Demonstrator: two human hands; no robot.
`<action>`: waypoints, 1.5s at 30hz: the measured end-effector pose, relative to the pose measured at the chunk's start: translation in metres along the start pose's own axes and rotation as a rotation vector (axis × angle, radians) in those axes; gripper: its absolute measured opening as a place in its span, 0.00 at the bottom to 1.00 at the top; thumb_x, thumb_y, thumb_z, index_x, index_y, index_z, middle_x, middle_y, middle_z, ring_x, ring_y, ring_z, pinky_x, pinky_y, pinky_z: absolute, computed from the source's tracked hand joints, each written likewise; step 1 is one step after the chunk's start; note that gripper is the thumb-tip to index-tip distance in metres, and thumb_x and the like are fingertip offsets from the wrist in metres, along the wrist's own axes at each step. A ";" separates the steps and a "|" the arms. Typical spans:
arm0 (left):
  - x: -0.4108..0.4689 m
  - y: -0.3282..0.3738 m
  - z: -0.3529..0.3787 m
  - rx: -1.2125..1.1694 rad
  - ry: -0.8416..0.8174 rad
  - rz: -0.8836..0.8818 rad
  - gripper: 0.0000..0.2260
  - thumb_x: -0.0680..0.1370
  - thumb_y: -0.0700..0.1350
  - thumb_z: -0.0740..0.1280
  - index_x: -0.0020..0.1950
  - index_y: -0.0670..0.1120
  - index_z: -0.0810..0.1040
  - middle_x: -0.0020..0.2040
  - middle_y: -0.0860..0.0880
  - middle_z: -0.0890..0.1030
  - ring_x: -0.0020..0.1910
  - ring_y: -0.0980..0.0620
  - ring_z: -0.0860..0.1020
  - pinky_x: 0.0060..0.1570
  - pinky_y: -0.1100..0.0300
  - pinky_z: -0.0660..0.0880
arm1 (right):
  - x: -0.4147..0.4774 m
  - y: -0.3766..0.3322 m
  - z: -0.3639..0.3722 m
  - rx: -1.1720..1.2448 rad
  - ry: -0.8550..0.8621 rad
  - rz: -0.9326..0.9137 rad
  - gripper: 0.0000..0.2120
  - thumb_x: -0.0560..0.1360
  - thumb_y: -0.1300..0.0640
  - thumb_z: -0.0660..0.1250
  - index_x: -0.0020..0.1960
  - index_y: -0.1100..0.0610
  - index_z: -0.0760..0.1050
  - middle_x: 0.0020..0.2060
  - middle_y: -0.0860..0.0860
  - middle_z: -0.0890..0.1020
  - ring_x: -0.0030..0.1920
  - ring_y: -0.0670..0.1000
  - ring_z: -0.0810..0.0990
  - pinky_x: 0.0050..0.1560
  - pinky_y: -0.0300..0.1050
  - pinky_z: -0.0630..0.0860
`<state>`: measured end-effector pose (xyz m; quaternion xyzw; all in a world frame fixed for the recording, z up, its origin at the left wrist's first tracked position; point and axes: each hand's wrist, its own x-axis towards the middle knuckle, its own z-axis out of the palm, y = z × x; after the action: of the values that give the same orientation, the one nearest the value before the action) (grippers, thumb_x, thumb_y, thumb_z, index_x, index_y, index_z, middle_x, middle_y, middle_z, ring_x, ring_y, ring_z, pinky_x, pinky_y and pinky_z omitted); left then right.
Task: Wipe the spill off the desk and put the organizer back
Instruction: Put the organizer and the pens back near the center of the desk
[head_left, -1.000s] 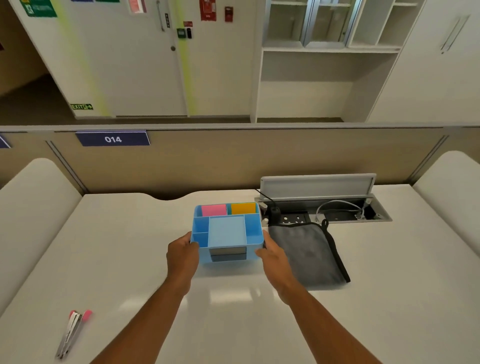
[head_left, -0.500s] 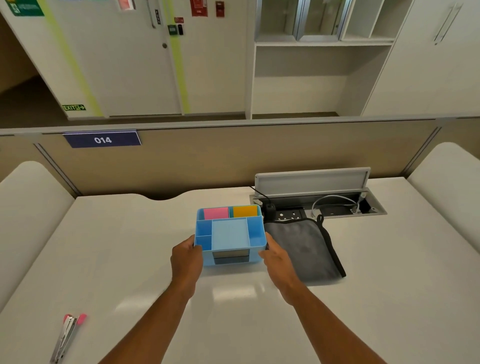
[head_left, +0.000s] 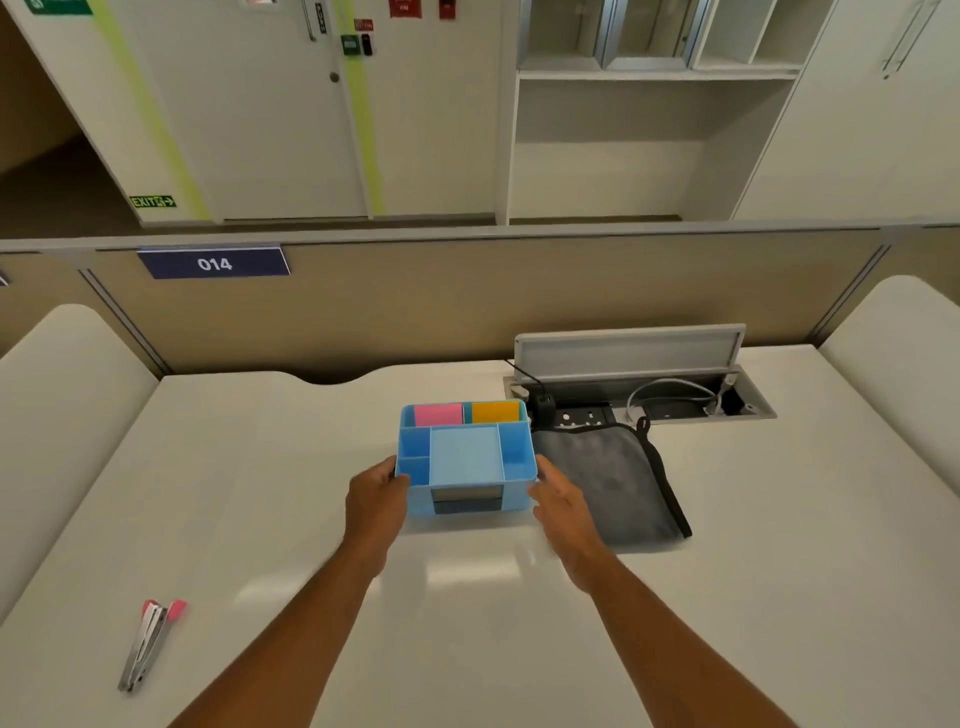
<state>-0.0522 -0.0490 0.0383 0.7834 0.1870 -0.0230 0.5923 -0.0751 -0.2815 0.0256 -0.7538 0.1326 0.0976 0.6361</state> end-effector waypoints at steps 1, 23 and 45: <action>0.004 0.001 -0.006 0.001 0.009 -0.013 0.11 0.82 0.43 0.63 0.57 0.55 0.82 0.58 0.50 0.84 0.55 0.49 0.81 0.49 0.56 0.79 | 0.000 -0.002 -0.002 -0.001 0.041 -0.011 0.11 0.83 0.51 0.58 0.57 0.38 0.75 0.50 0.36 0.83 0.53 0.40 0.82 0.44 0.31 0.78; -0.048 -0.121 -0.216 0.877 0.379 -0.254 0.28 0.71 0.53 0.78 0.65 0.39 0.78 0.60 0.32 0.77 0.60 0.28 0.76 0.57 0.36 0.76 | -0.105 0.086 -0.042 -0.743 0.276 -0.024 0.19 0.79 0.53 0.69 0.69 0.56 0.76 0.65 0.52 0.80 0.67 0.54 0.76 0.68 0.50 0.73; -0.044 -0.113 -0.211 0.657 0.436 -0.246 0.14 0.75 0.51 0.72 0.40 0.39 0.81 0.37 0.41 0.83 0.35 0.41 0.80 0.33 0.56 0.72 | -0.096 0.087 -0.036 -0.868 0.262 0.024 0.19 0.76 0.52 0.71 0.62 0.63 0.79 0.57 0.59 0.83 0.58 0.60 0.79 0.62 0.54 0.74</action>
<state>-0.1685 0.1625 0.0090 0.8891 0.3831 0.0145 0.2499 -0.1950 -0.3232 -0.0193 -0.9552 0.1673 0.0552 0.2380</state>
